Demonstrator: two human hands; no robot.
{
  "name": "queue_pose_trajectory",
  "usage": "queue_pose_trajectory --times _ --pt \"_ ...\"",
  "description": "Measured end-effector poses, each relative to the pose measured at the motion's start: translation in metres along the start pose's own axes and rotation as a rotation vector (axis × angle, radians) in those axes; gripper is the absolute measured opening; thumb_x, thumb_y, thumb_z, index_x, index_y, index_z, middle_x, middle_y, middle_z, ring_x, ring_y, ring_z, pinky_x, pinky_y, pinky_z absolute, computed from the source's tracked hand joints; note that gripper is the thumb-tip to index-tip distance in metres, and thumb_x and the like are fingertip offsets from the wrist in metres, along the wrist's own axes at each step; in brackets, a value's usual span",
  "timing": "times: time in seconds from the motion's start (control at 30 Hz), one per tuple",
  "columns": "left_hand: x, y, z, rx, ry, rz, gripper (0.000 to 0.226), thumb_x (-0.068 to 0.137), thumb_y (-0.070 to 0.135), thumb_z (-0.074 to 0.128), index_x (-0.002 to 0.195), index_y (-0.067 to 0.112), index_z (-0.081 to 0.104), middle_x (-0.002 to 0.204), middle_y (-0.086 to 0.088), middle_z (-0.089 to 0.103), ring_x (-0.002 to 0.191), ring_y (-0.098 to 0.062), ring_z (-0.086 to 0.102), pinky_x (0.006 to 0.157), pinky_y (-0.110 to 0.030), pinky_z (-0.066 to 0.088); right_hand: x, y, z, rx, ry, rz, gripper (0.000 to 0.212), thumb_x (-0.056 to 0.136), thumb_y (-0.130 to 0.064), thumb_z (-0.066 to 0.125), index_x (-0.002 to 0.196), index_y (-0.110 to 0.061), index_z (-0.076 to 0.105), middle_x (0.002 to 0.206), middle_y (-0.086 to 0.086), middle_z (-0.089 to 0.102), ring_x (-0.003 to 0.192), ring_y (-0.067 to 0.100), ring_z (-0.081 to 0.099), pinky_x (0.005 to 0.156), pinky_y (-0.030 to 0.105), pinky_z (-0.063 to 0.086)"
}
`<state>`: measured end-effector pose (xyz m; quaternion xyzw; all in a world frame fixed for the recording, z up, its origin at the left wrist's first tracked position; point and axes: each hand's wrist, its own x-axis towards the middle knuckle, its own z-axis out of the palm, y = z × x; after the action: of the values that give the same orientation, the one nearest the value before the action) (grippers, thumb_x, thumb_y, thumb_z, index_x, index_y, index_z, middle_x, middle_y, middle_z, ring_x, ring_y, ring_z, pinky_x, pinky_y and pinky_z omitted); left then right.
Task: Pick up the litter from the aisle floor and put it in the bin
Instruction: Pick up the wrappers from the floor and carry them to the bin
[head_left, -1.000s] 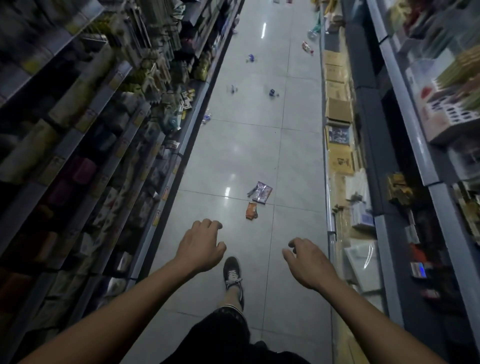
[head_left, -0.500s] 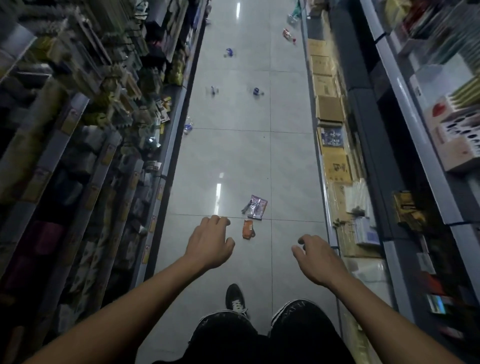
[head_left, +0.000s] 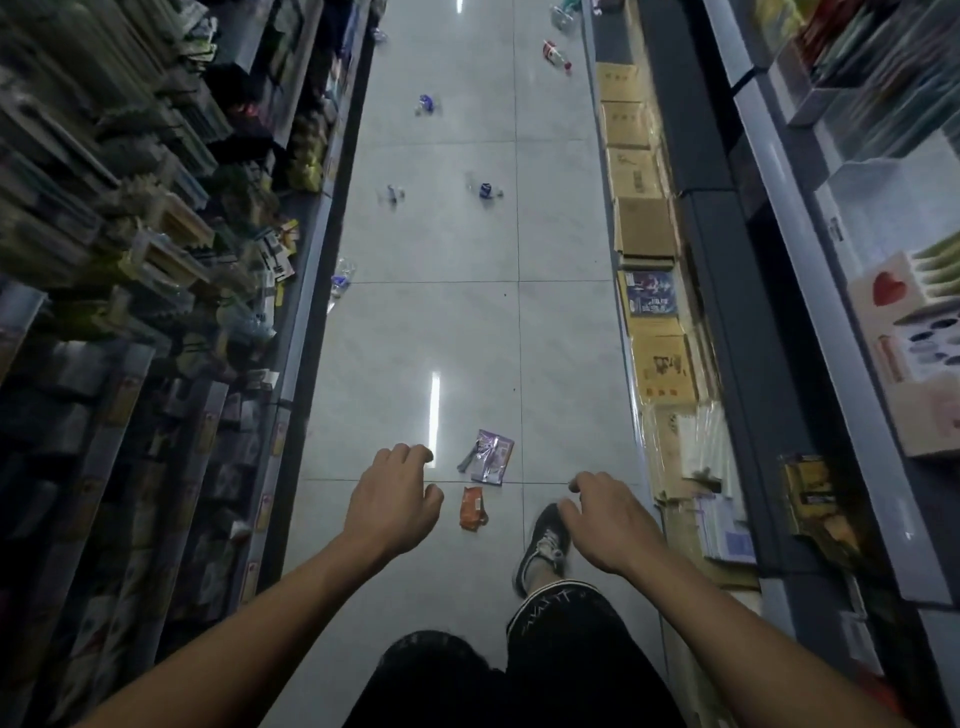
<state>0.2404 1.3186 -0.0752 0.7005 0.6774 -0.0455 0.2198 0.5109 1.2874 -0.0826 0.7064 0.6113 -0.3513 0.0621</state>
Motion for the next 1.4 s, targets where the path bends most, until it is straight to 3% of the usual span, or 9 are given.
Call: queue_pose_trajectory --times 0.23,0.4,0.63,0.73,0.9,1.07,1.2,1.3,1.4 --pt "0.070 0.028 0.015 -0.150 0.057 -0.222 0.041 0.091 0.030 0.054 0.132 0.021 0.054 0.125 0.000 0.059 0.114 -0.020 0.051 0.086 -0.035 0.047 0.092 0.010 -0.027 -0.072 -0.101 -0.078 0.043 0.101 -0.042 0.041 0.133 -0.016 0.054 0.131 0.005 0.056 0.120 0.022 0.050 0.093 0.037 0.047" --pt "0.124 0.018 0.070 -0.319 0.088 -0.396 0.039 0.087 0.025 0.057 0.126 0.020 0.057 0.120 0.000 0.061 0.112 -0.021 0.052 0.087 -0.037 0.049 0.156 0.014 0.008 -0.093 -0.117 -0.120 0.035 0.100 -0.036 0.043 0.128 -0.017 0.055 0.124 0.003 0.056 0.116 0.020 0.050 0.090 0.036 0.048" --pt "0.198 -0.020 0.237 -0.479 0.073 -0.541 0.036 0.090 0.039 0.053 0.119 0.019 0.059 0.111 -0.001 0.060 0.108 -0.022 0.055 0.090 -0.044 0.049 0.277 0.034 0.153 -0.001 -0.153 -0.118 0.041 0.095 -0.031 0.054 0.132 -0.014 0.054 0.124 0.006 0.054 0.116 0.023 0.050 0.093 0.037 0.048" --pt "0.227 -0.045 0.326 -0.473 0.038 -0.579 0.035 0.091 0.031 0.059 0.124 0.018 0.057 0.115 -0.003 0.061 0.110 -0.023 0.055 0.092 -0.040 0.047 0.333 0.052 0.233 -0.001 -0.172 -0.093 0.047 0.094 -0.032 0.057 0.138 -0.017 0.050 0.131 0.006 0.052 0.121 0.023 0.049 0.099 0.042 0.048" --pt "0.264 -0.089 0.479 -0.422 -0.064 -0.611 0.050 0.090 0.036 0.065 0.135 0.023 0.048 0.128 -0.006 0.053 0.118 -0.024 0.050 0.094 -0.041 0.049 0.418 0.090 0.372 -0.018 -0.176 -0.042 0.059 0.093 -0.034 0.063 0.146 -0.022 0.040 0.141 0.005 0.043 0.126 0.022 0.044 0.088 0.028 0.043" --pt "0.298 -0.132 0.622 -0.353 -0.149 -0.633 0.072 0.083 0.045 0.072 0.144 0.034 0.035 0.137 -0.010 0.041 0.125 -0.031 0.043 0.095 -0.043 0.045 0.515 0.131 0.481 -0.085 -0.096 -0.064 0.077 0.085 -0.037 0.072 0.149 -0.026 0.030 0.150 0.007 0.030 0.133 0.028 0.036 0.086 0.032 0.041" --pt "0.326 -0.156 0.705 -0.344 -0.171 -0.599 0.089 0.071 0.060 0.076 0.143 0.046 0.027 0.137 -0.009 0.034 0.122 -0.032 0.041 0.091 -0.050 0.051 0.589 0.153 0.535 -0.150 -0.008 -0.158 0.104 0.070 -0.062 0.078 0.153 -0.032 0.022 0.156 0.013 0.021 0.140 0.036 0.028 0.106 0.048 0.044" --pt "0.342 -0.165 0.743 -0.250 -0.173 -0.524 0.097 0.066 0.072 0.073 0.144 0.041 0.025 0.129 -0.007 0.035 0.115 -0.028 0.039 0.087 -0.044 0.049 0.630 0.163 0.566 -0.248 -0.039 -0.244 0.123 0.060 -0.087 0.064 0.158 -0.036 0.011 0.163 0.022 0.003 0.149 0.047 0.006 0.119 0.059 0.024" --pt "0.346 -0.166 0.756 -0.248 -0.136 -0.447 0.081 0.072 0.062 0.074 0.137 0.033 0.034 0.116 -0.005 0.040 0.103 -0.023 0.041 0.079 -0.039 0.049 0.646 0.165 0.579 -0.336 -0.032 -0.263 0.127 0.058 -0.087 0.065 0.159 -0.037 0.007 0.162 0.027 0.004 0.148 0.052 0.002 0.121 0.061 0.016"
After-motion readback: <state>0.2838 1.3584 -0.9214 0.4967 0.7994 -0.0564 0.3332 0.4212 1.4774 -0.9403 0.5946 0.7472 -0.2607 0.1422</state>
